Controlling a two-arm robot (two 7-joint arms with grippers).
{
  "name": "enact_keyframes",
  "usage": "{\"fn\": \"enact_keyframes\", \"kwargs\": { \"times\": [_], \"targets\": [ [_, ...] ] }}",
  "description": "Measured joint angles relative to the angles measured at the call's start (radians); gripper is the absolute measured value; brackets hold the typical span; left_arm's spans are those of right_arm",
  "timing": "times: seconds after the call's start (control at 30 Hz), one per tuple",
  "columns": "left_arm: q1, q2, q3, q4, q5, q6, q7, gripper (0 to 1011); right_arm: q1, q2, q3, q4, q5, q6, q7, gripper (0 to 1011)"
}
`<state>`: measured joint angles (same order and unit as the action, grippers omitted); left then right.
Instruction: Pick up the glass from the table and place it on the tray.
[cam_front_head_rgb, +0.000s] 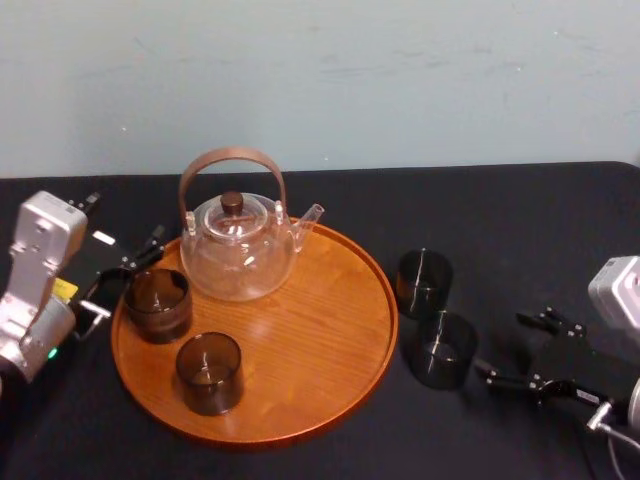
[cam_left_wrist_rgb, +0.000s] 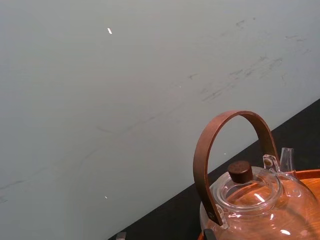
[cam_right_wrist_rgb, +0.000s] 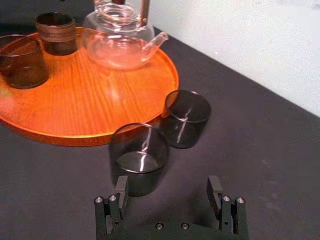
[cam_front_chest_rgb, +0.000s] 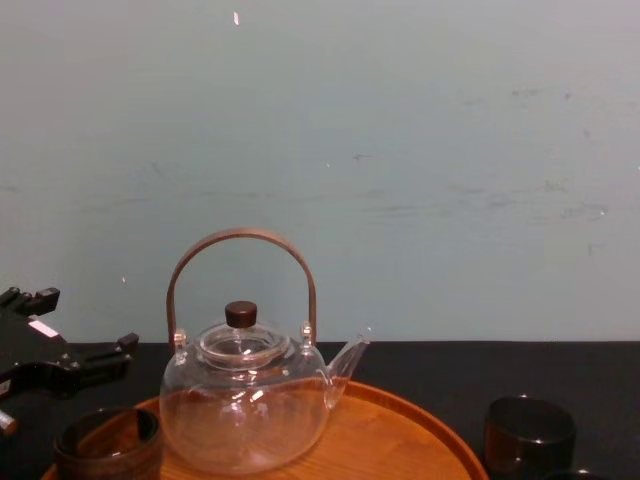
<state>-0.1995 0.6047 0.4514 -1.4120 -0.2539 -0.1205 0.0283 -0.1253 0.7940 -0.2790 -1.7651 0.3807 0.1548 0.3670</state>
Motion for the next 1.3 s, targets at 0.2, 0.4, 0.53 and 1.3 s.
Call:
{"fn": "enact_keyframes", "kwargs": {
  "times": [0.2, 0.4, 0.53, 1.3],
  "targets": [
    [0.0, 0.0, 0.0, 0.0, 0.0, 0.0, 0.0, 1001, 0.008, -0.013, -0.006, 0.0, -0.008, 0.014, 0.033, 1002],
    [0.0, 0.0, 0.0, 0.0, 0.0, 0.0, 0.0, 1001, 0.025, -0.036, -0.013, 0.013, -0.021, 0.024, 0.055, 1003],
    [0.0, 0.0, 0.0, 0.0, 0.0, 0.0, 0.0, 1001, 0.037, -0.052, -0.019, 0.021, -0.032, 0.029, 0.069, 1002],
    [0.0, 0.0, 0.0, 0.0, 0.0, 0.0, 0.0, 1001, 0.1, -0.116, -0.059, 0.08, -0.076, 0.061, 0.105, 1002]
  ]
}}
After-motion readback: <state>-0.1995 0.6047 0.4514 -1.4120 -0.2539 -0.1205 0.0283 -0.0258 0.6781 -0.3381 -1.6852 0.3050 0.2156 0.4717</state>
